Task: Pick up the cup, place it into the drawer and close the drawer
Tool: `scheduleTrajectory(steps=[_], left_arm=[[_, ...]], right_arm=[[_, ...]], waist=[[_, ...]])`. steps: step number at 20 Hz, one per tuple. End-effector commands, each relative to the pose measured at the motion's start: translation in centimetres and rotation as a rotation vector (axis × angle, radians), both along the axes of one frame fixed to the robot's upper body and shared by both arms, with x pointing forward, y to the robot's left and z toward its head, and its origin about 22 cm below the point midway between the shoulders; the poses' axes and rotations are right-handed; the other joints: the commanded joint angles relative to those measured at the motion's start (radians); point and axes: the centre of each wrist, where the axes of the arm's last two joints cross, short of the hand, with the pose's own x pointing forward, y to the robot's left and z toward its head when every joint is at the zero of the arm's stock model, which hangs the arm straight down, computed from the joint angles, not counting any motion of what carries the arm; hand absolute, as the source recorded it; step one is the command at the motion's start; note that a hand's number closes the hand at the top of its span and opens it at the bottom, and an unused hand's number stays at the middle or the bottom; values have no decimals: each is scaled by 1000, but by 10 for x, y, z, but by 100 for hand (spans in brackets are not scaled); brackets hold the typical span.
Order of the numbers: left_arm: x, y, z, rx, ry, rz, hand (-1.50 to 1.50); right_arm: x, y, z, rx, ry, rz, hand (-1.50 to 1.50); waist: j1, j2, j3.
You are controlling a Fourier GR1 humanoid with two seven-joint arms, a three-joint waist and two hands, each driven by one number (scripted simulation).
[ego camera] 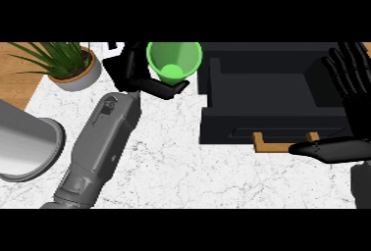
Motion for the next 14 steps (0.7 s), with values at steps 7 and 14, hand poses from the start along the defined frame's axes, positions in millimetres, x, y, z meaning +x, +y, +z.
scheduleTrajectory(steps=[7, 14], left_arm=[[14, -78, 89, 90, 90, 27, 150], [27, -105, 107, 214, 209, 104, 150]], right_arm=[[8, 6, -5, -1, -3, -6, -150], [13, 18, 4, 0, -25, 57, -150]], waist=[[-26, 11, -1], [-70, 26, 0]])
